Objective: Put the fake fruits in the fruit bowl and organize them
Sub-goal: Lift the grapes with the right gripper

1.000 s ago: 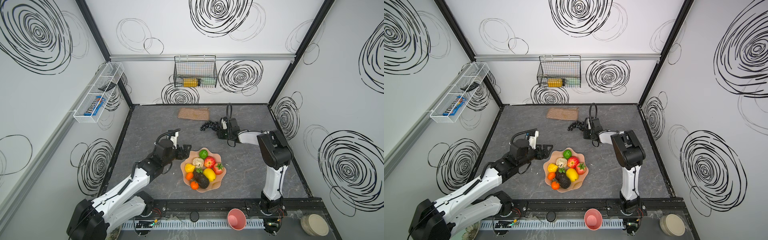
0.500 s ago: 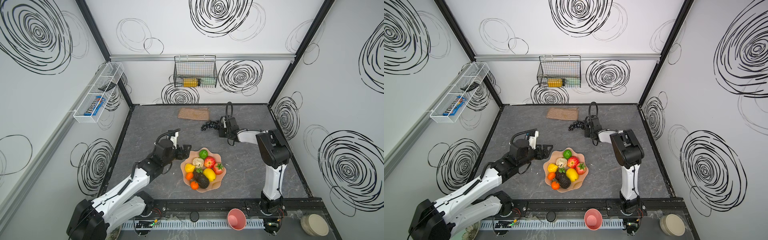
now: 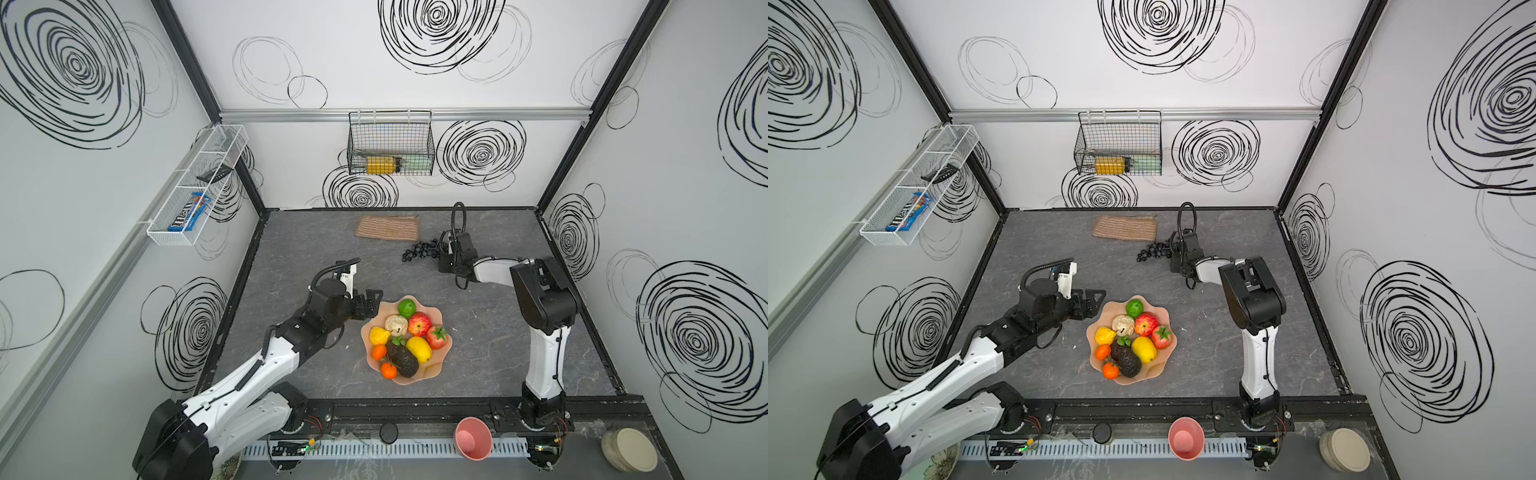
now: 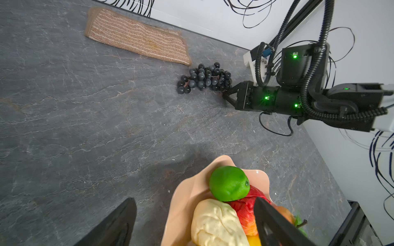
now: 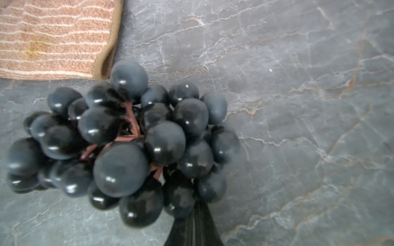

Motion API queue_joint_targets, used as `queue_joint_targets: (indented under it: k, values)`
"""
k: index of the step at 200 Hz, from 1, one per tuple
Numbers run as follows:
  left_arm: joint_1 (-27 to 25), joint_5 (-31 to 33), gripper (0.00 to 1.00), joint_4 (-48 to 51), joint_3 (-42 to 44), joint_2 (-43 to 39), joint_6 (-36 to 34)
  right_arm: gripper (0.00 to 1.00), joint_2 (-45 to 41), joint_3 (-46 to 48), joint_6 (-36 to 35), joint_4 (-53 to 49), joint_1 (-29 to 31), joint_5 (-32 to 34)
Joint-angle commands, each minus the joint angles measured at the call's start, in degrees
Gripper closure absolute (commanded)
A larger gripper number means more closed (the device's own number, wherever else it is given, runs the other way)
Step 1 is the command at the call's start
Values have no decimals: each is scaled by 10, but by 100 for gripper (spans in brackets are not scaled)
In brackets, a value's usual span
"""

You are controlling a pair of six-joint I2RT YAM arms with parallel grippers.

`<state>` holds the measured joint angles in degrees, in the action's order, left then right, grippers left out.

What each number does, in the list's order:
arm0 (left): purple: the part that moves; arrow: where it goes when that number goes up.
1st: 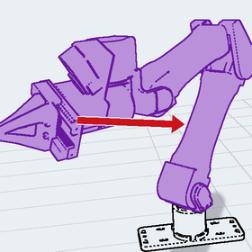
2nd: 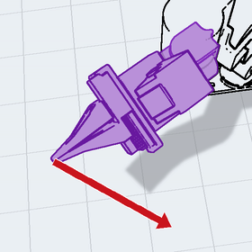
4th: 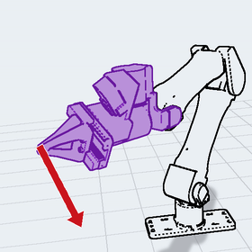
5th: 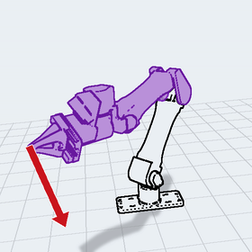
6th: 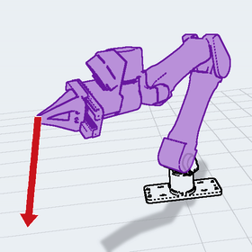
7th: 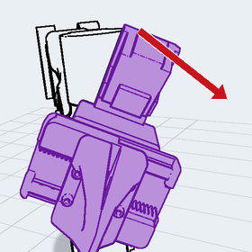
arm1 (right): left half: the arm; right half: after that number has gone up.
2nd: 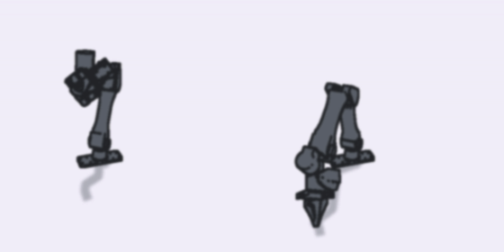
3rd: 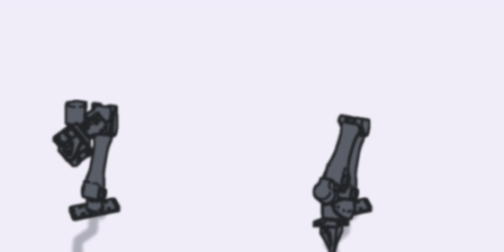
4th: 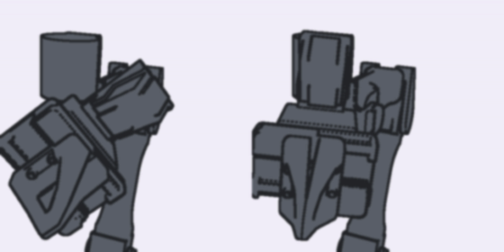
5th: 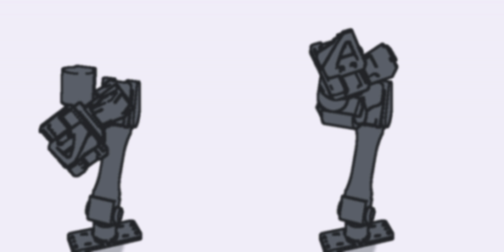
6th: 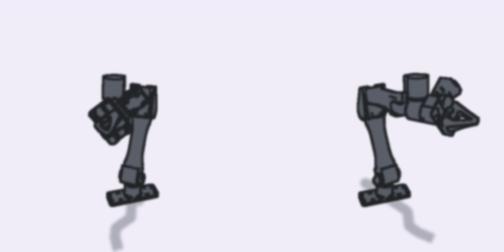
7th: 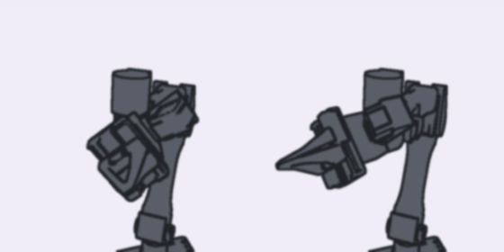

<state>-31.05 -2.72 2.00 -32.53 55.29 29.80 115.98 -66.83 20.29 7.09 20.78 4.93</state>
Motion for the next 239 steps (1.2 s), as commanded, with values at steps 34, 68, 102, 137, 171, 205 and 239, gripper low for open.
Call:
queue_joint_targets:
  k: [34,68,102,137,171,205,239]
  values:
    - [7,-1,10,-28,5,-9,-1,98,-99,59,-10,-2,1,8]
    - [11,-6,10,-31,5,-9,0,100,-154,85,-26,-7,11,12]
    - [22,-28,9,-33,-2,-12,3,100,-214,94,-53,-31,33,23]
    - [31,-51,8,-8,-33,-14,-7,100,-273,91,-83,-65,63,29]
    - [38,-51,7,22,-53,-20,-19,100,-330,90,-93,-92,86,24]
    - [54,-53,7,49,-65,-36,-36,100,-384,97,-109,-108,101,3]
    - [70,-29,8,95,-87,-59,-74,100,-439,107,-114,-116,117,-16]
